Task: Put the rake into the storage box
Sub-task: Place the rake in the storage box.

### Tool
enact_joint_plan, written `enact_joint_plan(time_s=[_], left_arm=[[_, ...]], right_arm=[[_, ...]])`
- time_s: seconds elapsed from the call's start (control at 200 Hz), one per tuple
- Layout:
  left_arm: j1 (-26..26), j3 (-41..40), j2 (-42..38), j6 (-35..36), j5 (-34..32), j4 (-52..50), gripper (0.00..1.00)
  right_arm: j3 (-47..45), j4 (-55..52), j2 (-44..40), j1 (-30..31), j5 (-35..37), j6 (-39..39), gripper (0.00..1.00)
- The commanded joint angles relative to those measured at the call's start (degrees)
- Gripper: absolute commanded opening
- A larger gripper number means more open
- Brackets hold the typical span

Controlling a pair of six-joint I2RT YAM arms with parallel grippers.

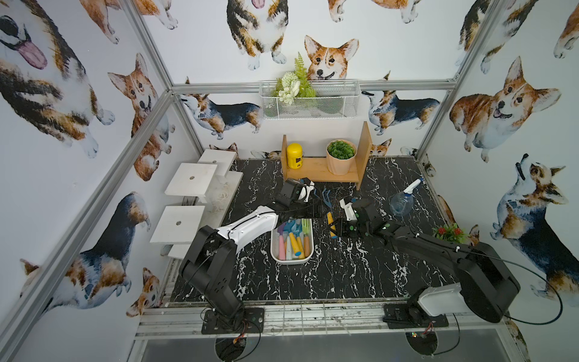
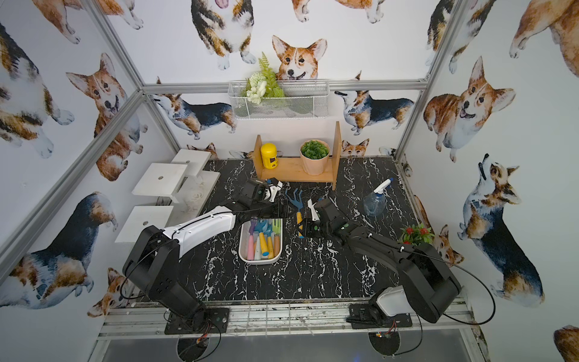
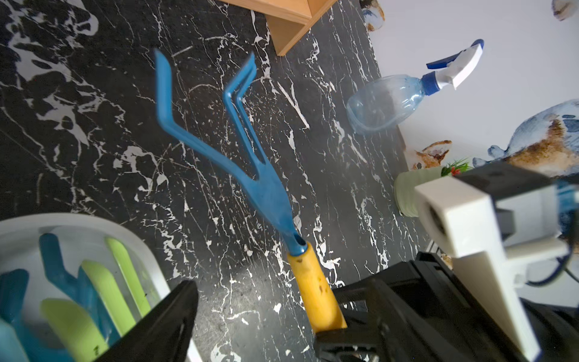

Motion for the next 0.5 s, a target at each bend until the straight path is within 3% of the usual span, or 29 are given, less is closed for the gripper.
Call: enact_joint_plan(time_s=[0.0, 0.12, 0.25, 0.285, 0.43, 0.451, 0.496], left_arm=[[0.0, 0.5, 0.6, 0.8, 0.7, 1.4, 0.86], [-0.1, 0.6, 2.3, 0.3, 0.3, 2.4, 0.82], [0.0, 1.4, 3.7, -0.9, 0.6, 3.6, 0.66], [-0.1, 1.4, 3.9, -1.0, 0.5, 3.7, 0.58], [0.0, 1.0, 3.5, -0.1, -0.4, 2.1, 0.04], [-0.1, 0.8, 3.2, 0.2, -0.6, 1.5, 0.00], [0.0, 0.3, 2.5, 1.0, -1.3, 0.3, 0.00]], right_arm=[[2.2, 3.1, 1.0, 1.0, -1.3, 0.0, 0.07], [3.1, 4.3, 1.0, 2.3, -1.7, -0.3, 0.08], [4.1, 4.3, 1.4, 3.2, -1.5, -1.3, 0.08], [4.3, 4.1, 1.3, 3.3, -1.5, -1.5, 0.08], [4.2, 3.6, 1.2, 3.3, -0.8, -1.8, 0.09], [4.2, 3.6, 1.1, 3.3, -0.8, -1.8, 0.09], [4.2, 3.4, 1.2, 3.3, -0.5, -2.0, 0.09]])
